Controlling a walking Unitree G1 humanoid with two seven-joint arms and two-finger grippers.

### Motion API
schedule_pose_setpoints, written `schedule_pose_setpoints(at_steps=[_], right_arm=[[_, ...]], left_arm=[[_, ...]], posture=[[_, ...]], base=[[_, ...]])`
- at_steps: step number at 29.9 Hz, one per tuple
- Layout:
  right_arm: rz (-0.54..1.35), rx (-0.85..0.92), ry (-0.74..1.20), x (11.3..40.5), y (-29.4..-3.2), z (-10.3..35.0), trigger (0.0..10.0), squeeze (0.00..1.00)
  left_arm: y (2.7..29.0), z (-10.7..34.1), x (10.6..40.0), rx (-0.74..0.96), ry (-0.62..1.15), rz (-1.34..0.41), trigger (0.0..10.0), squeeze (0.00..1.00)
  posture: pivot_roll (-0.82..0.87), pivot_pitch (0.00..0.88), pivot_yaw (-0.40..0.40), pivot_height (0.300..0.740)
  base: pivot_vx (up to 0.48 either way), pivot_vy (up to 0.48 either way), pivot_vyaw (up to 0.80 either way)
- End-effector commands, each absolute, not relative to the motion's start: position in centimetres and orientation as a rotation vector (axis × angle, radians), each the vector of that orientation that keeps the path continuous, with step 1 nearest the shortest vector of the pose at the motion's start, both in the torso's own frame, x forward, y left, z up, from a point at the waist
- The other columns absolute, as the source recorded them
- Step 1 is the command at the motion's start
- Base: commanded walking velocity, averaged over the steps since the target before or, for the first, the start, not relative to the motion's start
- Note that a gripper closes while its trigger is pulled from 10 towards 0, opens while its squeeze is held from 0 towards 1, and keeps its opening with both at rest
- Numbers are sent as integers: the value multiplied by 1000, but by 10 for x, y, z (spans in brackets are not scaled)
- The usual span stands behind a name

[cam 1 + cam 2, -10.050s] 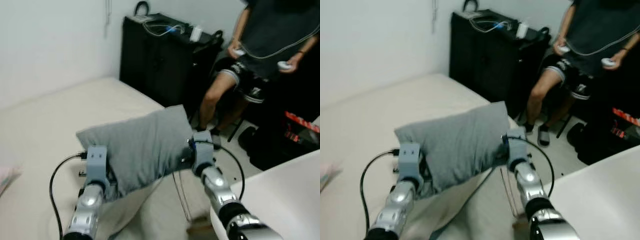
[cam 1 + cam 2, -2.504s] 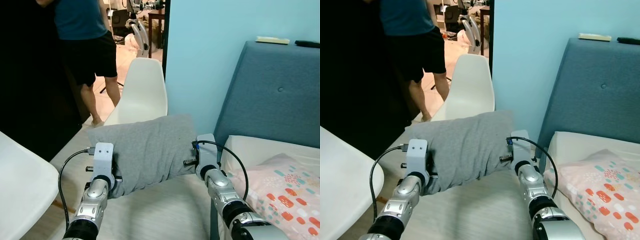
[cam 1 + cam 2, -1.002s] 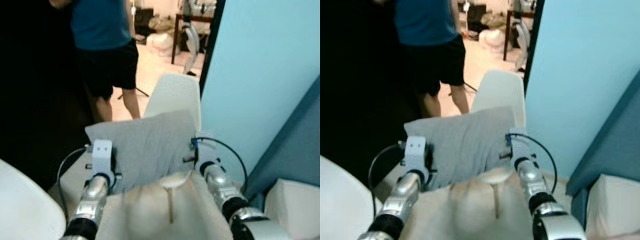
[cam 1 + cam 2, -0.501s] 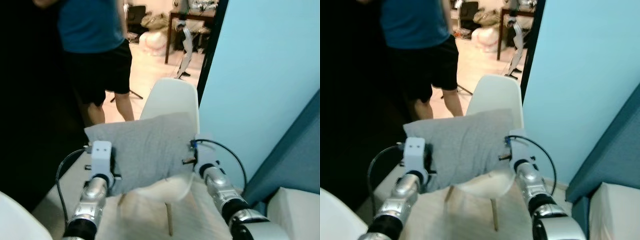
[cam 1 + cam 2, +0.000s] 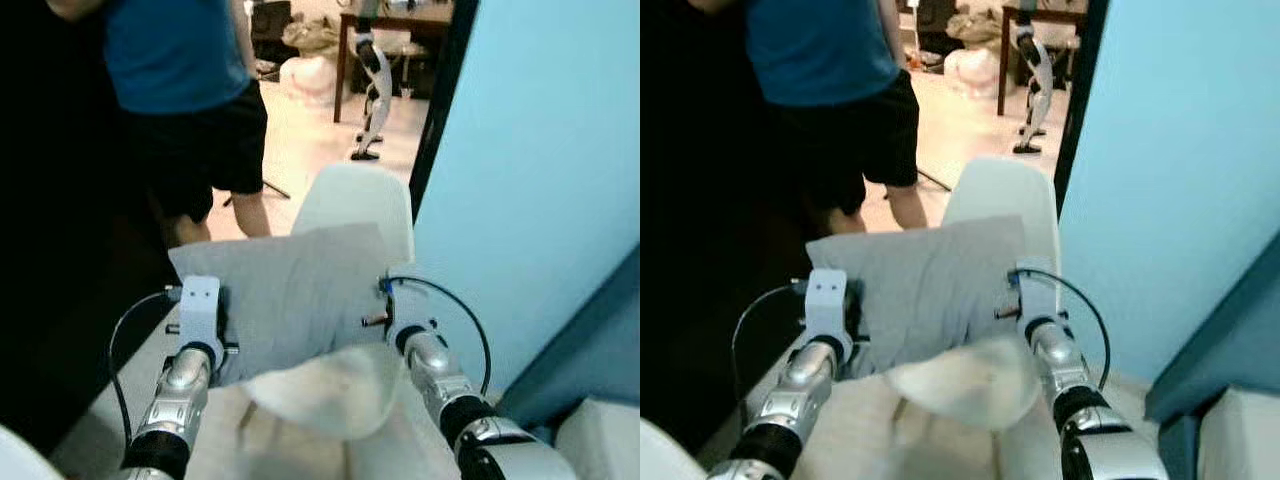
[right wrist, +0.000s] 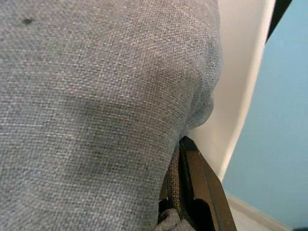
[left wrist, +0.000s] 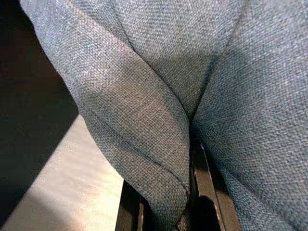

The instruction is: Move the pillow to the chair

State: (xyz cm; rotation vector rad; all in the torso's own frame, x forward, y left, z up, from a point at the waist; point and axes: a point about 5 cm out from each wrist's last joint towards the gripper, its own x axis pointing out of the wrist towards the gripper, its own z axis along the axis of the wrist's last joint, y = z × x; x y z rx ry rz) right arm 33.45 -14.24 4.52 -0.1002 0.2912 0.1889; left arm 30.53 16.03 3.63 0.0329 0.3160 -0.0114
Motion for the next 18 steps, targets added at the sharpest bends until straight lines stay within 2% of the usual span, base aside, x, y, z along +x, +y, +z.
schedule_pose_setpoints(at_steps=[1,5,18], right_arm=[[250,-94,286,334,-127,45,10000,0],[248,-95,283,334,-128,45,10000,0],[237,-93,284,333,-131,44,10000,0]], left_arm=[[150,46,312,41,265,-57,10000,0],[149,45,312,39,271,-62,10000,0],[140,41,310,56,297,-118,10000,0]], posture=[[14,0,-16,721],[11,0,-14,721],[2,0,-9,721]], base=[[360,0,0],[341,0,0],[0,0,0]])
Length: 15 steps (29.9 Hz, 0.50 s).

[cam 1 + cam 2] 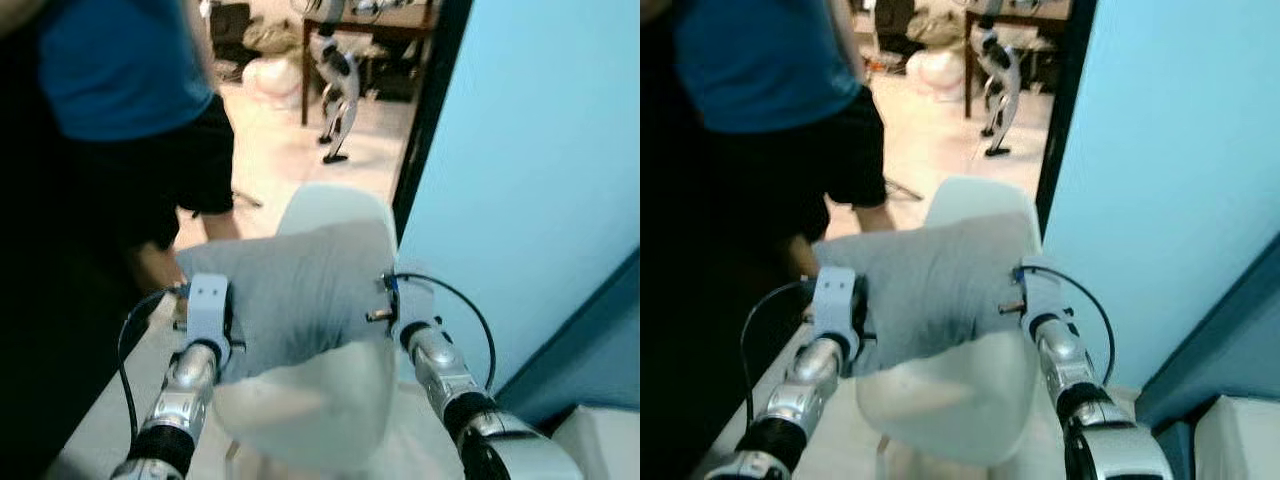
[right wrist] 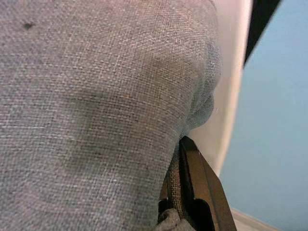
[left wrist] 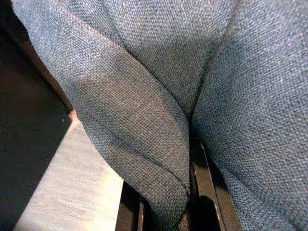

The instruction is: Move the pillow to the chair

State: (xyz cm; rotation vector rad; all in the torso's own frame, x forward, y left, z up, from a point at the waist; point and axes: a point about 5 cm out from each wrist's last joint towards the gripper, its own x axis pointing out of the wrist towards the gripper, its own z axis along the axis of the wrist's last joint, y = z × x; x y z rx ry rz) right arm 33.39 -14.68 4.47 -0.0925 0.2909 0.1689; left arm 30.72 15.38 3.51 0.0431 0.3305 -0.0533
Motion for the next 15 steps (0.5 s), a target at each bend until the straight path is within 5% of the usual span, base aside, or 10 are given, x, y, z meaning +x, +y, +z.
schedule_pose_setpoints(at_steps=[1,4,12,15], right_arm=[[237,-93,284,333,-131,44,10000,0],[237,-93,284,333,-131,44,10000,0],[238,-94,284,334,-130,45,10000,0],[240,-96,287,334,-131,45,10000,0]], left_arm=[[139,41,310,58,297,-119,10000,0],[140,41,311,59,296,-119,10000,0],[141,41,311,58,300,-119,10000,0],[144,38,310,22,326,-76,10000,0]], posture=[[2,0,-9,721],[2,0,-9,721],[2,0,-9,721],[1,0,-14,721]], base=[[0,0,0],[0,0,0],[0,-438,0],[0,0,0]])
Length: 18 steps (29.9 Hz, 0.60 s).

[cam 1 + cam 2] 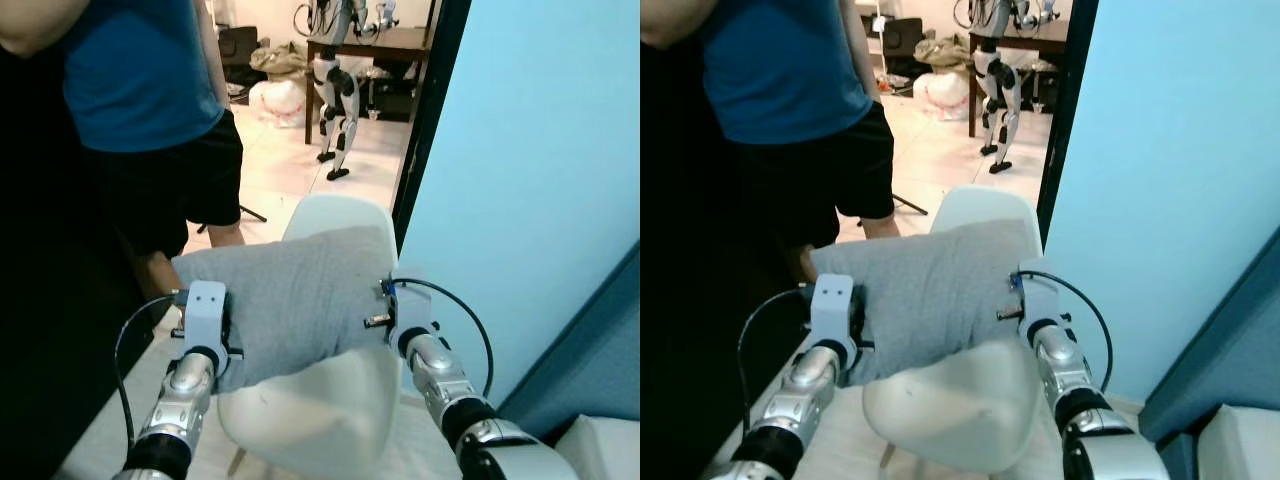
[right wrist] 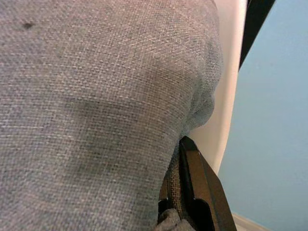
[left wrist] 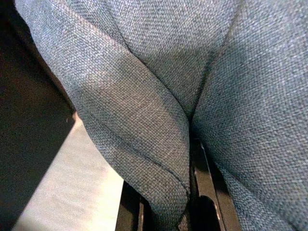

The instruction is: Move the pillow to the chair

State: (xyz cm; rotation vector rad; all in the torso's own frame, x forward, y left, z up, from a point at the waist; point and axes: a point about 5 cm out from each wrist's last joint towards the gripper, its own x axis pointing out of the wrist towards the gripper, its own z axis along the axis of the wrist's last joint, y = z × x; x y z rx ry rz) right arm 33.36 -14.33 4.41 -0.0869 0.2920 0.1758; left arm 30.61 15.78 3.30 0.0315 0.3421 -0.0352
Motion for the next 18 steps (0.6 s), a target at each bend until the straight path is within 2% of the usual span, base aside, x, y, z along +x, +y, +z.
schedule_pose_setpoints(at_steps=[1,18], right_arm=[[240,-96,287,334,-131,45,10000,0],[243,-99,290,333,-132,44,10000,0]], left_arm=[[144,38,310,22,326,-76,10000,0],[144,36,309,20,332,-75,10000,0]], posture=[[1,0,-14,721],[-1,0,-19,721]], base=[[0,0,0],[0,0,0]])
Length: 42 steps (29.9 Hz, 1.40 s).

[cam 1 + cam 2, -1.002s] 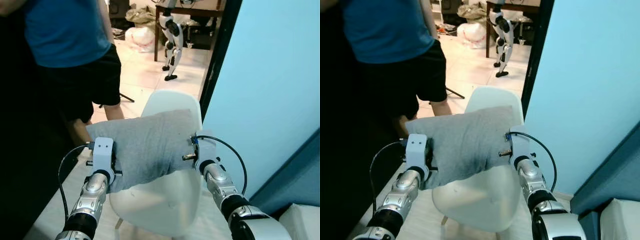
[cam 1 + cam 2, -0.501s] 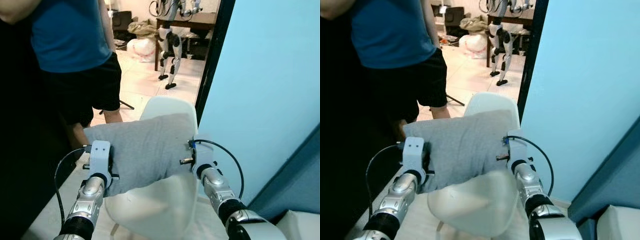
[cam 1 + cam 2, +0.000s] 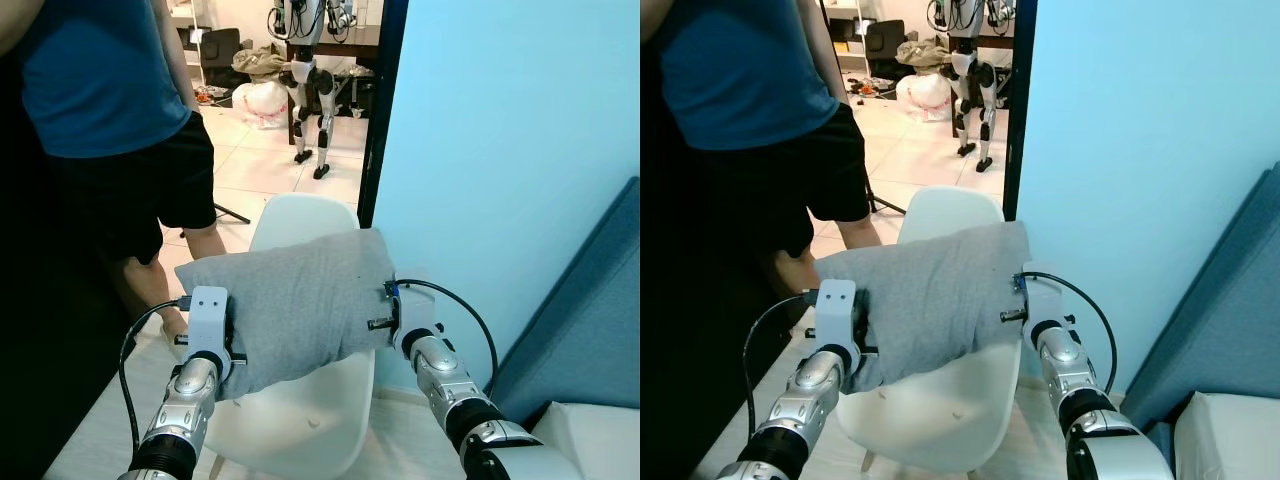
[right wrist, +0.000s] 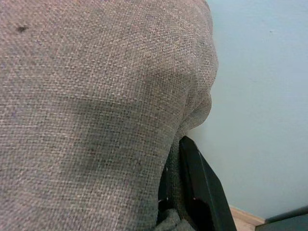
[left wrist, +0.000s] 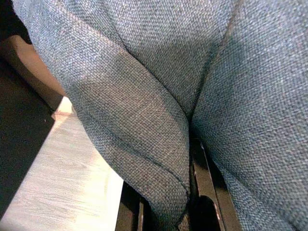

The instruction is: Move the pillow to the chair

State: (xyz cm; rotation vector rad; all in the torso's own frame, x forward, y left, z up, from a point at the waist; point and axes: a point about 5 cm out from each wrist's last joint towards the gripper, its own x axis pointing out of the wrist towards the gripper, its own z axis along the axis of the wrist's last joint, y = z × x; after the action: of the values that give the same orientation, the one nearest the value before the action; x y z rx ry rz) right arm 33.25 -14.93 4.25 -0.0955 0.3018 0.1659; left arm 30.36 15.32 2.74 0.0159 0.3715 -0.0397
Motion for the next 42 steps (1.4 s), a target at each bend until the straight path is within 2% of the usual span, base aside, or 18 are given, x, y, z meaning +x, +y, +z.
schedule_pose_setpoints(at_steps=[1,42], right_arm=[[243,-99,290,333,-132,44,10000,0],[233,-100,329,332,-135,41,10000,0]], left_arm=[[144,36,309,19,334,-75,10000,0],[144,27,305,11,387,-82,10000,0]], posture=[[-1,0,-21,721],[-5,0,-34,721]], base=[[0,0,0],[0,0,0]])
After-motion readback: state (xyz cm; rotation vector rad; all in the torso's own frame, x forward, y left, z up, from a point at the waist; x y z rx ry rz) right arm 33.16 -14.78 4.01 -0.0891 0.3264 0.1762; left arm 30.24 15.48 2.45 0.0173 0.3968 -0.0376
